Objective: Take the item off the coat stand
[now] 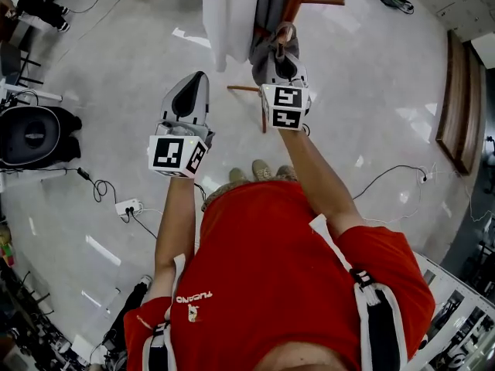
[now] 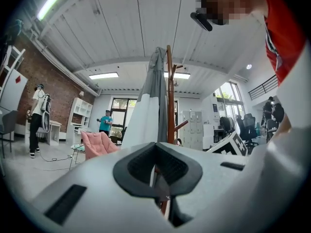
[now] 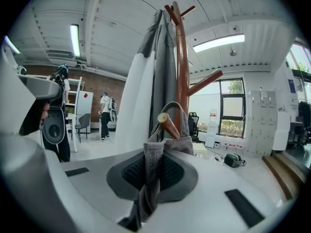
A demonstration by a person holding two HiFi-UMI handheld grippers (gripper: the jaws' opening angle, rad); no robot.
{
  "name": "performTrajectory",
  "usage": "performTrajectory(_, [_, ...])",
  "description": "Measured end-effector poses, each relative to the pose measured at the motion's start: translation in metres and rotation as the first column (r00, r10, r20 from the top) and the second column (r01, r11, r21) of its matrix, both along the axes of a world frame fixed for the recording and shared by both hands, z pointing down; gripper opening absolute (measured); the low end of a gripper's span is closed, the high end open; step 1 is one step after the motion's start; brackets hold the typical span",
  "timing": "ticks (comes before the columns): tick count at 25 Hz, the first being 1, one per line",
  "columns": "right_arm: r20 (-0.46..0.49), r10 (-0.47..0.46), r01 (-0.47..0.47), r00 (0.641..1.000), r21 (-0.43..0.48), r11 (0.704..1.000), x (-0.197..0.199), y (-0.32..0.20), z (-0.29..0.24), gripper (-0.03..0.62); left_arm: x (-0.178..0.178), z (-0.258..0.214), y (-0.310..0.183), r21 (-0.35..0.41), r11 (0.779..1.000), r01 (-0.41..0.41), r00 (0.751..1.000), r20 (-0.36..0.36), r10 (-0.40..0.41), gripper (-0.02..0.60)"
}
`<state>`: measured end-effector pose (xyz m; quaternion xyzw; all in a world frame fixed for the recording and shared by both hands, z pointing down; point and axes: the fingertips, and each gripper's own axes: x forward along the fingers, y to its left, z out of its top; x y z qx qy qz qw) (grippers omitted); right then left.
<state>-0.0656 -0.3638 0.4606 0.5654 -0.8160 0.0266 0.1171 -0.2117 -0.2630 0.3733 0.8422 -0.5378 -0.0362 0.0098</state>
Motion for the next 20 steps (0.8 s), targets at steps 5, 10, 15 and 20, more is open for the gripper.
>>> performTrajectory(5, [0.010,-0.072,0.071,0.997,0.046,0.996,-0.007,0.024,-0.030,0.034,0.011,-0.004,0.000,0.014,1.000,-0.025,1.000,-0.012,0.025,0.009])
performTrajectory(10, [0.018,-0.154,0.152,0.988,0.093,0.984,-0.009,0.049,-0.058,0.034,0.018,-0.010,0.002,0.032,0.999,-0.036,0.999,-0.016,0.037,0.009])
performTrajectory(15, [0.004,-0.283,0.280,0.959,0.113,0.953,-0.011,0.066,-0.082,0.034,0.021,-0.019,0.002,0.049,0.998,-0.042,0.999,-0.013,0.043,0.009])
performTrajectory(20, [-0.019,-0.455,0.453,0.890,0.142,0.880,-0.015,0.090,-0.100,0.034,0.024,-0.028,0.006,0.059,0.997,-0.048,0.999,-0.007,0.049,0.009])
